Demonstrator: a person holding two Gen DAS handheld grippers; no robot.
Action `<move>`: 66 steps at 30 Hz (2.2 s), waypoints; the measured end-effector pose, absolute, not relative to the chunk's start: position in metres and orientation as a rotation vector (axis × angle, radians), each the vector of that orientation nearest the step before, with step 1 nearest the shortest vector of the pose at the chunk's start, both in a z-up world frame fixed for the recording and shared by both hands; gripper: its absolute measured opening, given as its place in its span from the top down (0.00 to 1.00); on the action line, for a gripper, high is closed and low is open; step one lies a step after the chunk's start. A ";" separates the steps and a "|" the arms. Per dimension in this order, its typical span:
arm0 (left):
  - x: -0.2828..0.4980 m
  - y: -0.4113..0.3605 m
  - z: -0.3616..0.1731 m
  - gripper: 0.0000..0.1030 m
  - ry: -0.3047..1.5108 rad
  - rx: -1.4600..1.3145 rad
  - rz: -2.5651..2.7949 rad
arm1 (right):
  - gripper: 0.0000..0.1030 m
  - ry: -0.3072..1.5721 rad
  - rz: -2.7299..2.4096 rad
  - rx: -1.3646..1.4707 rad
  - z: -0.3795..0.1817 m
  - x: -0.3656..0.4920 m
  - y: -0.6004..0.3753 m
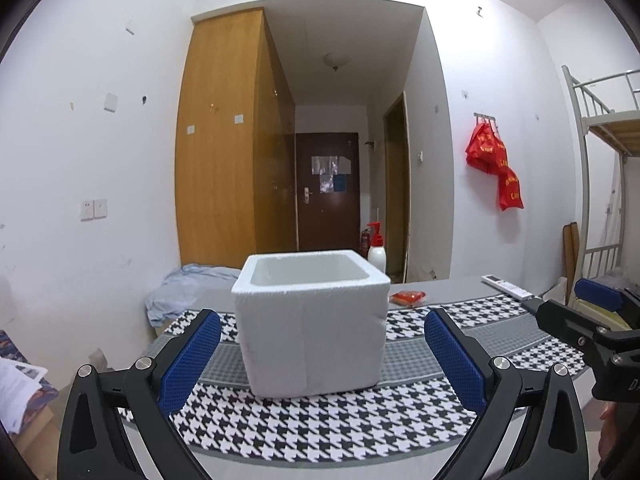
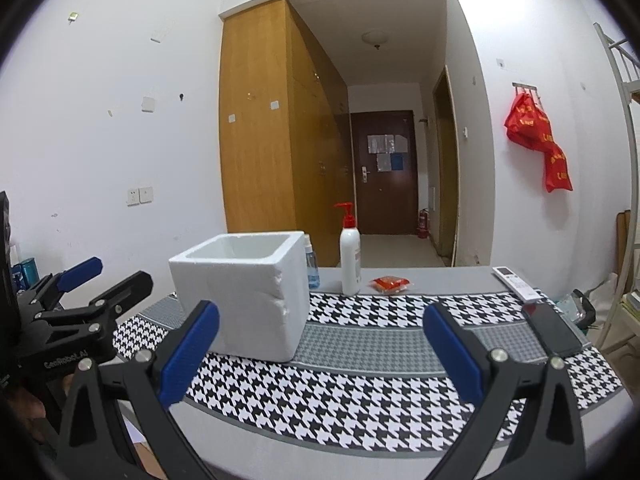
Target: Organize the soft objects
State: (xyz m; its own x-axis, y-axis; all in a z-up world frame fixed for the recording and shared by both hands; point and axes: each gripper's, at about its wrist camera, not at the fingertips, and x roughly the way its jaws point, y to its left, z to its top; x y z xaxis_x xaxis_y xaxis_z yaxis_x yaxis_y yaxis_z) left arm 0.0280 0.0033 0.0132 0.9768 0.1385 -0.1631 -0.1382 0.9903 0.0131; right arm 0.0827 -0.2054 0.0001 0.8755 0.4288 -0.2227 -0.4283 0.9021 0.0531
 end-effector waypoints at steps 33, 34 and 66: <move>-0.036 -0.004 0.003 0.01 0.121 0.022 0.145 | 0.00 0.201 0.463 -0.039 -0.006 0.021 -0.200; -0.037 -0.003 0.003 0.01 0.122 0.022 0.145 | 0.00 0.199 0.464 -0.040 -0.006 0.020 -0.199; -0.041 -0.005 0.003 0.01 0.144 0.036 0.148 | 0.00 0.197 0.471 -0.037 -0.005 0.017 -0.196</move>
